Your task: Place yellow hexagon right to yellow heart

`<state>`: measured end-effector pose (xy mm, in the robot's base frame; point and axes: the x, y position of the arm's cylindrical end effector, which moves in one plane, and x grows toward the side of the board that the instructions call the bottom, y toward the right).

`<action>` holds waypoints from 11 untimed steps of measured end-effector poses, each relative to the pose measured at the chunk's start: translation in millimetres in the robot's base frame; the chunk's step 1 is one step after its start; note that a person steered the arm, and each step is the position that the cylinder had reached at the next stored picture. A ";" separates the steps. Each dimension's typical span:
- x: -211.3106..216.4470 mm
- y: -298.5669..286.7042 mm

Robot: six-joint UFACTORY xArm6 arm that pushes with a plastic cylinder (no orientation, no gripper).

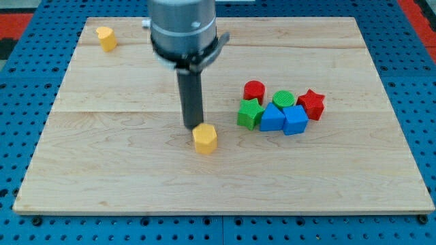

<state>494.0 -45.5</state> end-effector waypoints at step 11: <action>52.2 -181.9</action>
<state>546.2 -227.4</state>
